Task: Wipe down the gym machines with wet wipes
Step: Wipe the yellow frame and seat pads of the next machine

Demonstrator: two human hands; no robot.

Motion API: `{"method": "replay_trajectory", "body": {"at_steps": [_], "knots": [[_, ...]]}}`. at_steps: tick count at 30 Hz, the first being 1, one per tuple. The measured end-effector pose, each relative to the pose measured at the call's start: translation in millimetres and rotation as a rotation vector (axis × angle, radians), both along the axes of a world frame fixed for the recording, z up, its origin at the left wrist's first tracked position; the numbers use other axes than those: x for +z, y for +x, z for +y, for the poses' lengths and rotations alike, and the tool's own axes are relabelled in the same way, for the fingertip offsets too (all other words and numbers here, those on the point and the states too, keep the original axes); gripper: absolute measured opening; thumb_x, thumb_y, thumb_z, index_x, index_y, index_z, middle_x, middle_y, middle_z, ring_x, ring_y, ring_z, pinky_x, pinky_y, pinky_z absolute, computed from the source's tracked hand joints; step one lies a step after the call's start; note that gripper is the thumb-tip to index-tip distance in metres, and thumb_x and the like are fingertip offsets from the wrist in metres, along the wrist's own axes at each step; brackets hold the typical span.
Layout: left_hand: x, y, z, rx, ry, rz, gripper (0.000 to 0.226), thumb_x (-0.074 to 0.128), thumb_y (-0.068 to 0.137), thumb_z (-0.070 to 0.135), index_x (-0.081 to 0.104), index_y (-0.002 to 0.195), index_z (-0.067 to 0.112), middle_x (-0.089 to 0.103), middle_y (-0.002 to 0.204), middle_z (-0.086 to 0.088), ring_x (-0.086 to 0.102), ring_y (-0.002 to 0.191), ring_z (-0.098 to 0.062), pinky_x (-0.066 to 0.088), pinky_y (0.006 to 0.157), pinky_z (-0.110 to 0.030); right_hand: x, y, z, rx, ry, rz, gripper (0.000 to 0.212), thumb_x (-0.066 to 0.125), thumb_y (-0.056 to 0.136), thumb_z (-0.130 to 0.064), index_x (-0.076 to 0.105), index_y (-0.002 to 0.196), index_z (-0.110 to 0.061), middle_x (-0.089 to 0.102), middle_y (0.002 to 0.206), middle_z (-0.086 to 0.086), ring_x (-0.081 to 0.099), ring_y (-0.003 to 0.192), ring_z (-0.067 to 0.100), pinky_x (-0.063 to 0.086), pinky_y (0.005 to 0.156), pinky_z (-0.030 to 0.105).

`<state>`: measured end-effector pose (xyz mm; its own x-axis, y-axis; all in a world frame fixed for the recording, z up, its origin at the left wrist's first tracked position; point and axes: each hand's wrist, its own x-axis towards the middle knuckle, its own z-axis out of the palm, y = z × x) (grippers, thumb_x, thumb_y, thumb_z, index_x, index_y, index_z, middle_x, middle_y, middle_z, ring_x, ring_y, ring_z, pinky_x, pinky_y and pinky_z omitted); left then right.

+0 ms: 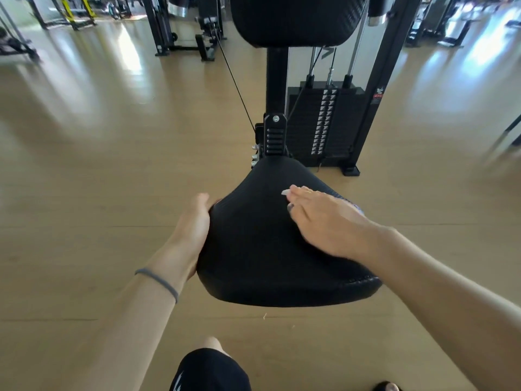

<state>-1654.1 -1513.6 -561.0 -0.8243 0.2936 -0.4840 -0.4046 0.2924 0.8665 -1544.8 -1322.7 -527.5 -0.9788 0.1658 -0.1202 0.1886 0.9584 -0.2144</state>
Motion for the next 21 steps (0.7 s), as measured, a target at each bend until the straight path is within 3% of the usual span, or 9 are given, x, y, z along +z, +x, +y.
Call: {"method": "replay_trajectory", "body": {"at_steps": [2, 6, 9, 12, 14, 15, 16, 18, 21], "knots": [[4, -1, 3, 0.007, -0.045, 0.003, 0.061, 0.028, 0.1, 0.059, 0.072, 0.105, 0.017, 0.072, 0.101, -0.013, 0.066, 0.094, -0.025, 0.046, 0.076, -0.034, -2, 12, -32, 0.094, 0.039, 0.123, 0.052, 0.025, 0.109, -0.033, 0.032, 0.157, -0.014, 0.034, 0.162, 0.001, 0.028, 0.149, 0.013, 0.015, 0.124, 0.026], [4, -7, 2, -0.004, -0.119, 0.014, 0.066, 0.031, 0.088, 0.067, 0.072, 0.111, 0.021, 0.073, 0.102, -0.012, 0.068, 0.092, -0.028, 0.047, 0.08, -0.037, 2, 25, -67, 0.285, -0.146, 0.172, 0.051, 0.029, 0.109, -0.034, 0.03, 0.159, -0.023, 0.023, 0.166, -0.011, 0.013, 0.152, 0.001, -0.002, 0.115, 0.009], [12, -8, 4, -0.132, -0.184, 0.085, 0.067, 0.03, 0.095, 0.068, 0.071, 0.115, 0.02, 0.071, 0.118, -0.004, 0.064, 0.106, -0.022, 0.043, 0.096, -0.037, -1, 13, -31, 0.185, -0.133, 0.219, 0.045, 0.036, 0.107, -0.035, 0.047, 0.15, -0.029, 0.041, 0.156, -0.017, 0.034, 0.144, 0.001, 0.023, 0.118, 0.019], [28, -8, 15, -0.298, -0.414, 0.288, 0.066, 0.018, 0.101, 0.067, 0.062, 0.124, 0.024, 0.057, 0.133, -0.008, 0.049, 0.124, -0.025, 0.034, 0.097, -0.038, -6, -2, 12, -0.051, -0.17, 0.275, 0.03, 0.046, 0.102, -0.028, 0.074, 0.111, -0.02, 0.067, 0.115, -0.008, 0.061, 0.11, 0.014, 0.05, 0.095, 0.031], [38, -12, 27, -0.39, -0.44, 0.374, 0.057, 0.014, 0.098, 0.07, 0.055, 0.106, 0.031, 0.055, 0.111, -0.004, 0.045, 0.115, -0.023, 0.035, 0.089, -0.038, -8, -10, 29, -0.17, -0.2, 0.322, 0.031, 0.051, 0.098, -0.025, 0.068, 0.077, -0.009, 0.065, 0.086, 0.0, 0.062, 0.083, 0.022, 0.051, 0.073, 0.034], [44, -16, 34, -0.402, -0.434, 0.413, 0.057, 0.014, 0.096, 0.071, 0.049, 0.104, 0.027, 0.051, 0.11, -0.003, 0.044, 0.115, -0.022, 0.034, 0.09, -0.04, -7, -14, 35, -0.219, -0.217, 0.341, 0.03, 0.053, 0.096, -0.021, 0.067, 0.074, -0.007, 0.065, 0.081, 0.002, 0.062, 0.078, 0.024, 0.051, 0.068, 0.034], [52, -21, 42, -0.394, -0.416, 0.451, 0.065, 0.015, 0.095, 0.072, 0.05, 0.118, 0.023, 0.052, 0.124, -0.006, 0.045, 0.123, -0.023, 0.034, 0.098, -0.042, -6, -17, 39, -0.259, -0.265, 0.364, 0.026, 0.055, 0.095, -0.018, 0.072, 0.078, -0.009, 0.069, 0.081, 0.002, 0.064, 0.078, 0.024, 0.052, 0.069, 0.034], [73, -32, 61, -0.321, -0.32, 0.539, 0.067, 0.017, 0.102, 0.063, 0.032, 0.151, 0.02, 0.041, 0.151, -0.006, 0.038, 0.141, -0.025, 0.028, 0.115, -0.042, 3, -25, 44, -0.4, -0.587, 0.422, 0.02, 0.06, 0.092, -0.012, 0.08, 0.089, -0.017, 0.077, 0.084, -0.001, 0.071, 0.084, 0.021, 0.058, 0.079, 0.031], [116, -50, 86, -0.127, -0.083, 0.651, 0.057, 0.02, 0.107, 0.052, 0.027, 0.153, 0.018, 0.047, 0.145, -0.006, 0.046, 0.136, -0.025, 0.032, 0.116, -0.045, 40, -45, 54, -0.57, -1.434, 0.582, 0.019, 0.061, 0.09, 0.002, 0.076, 0.101, -0.004, 0.078, 0.1, 0.011, 0.073, 0.106, 0.023, 0.053, 0.103, 0.039]]}}
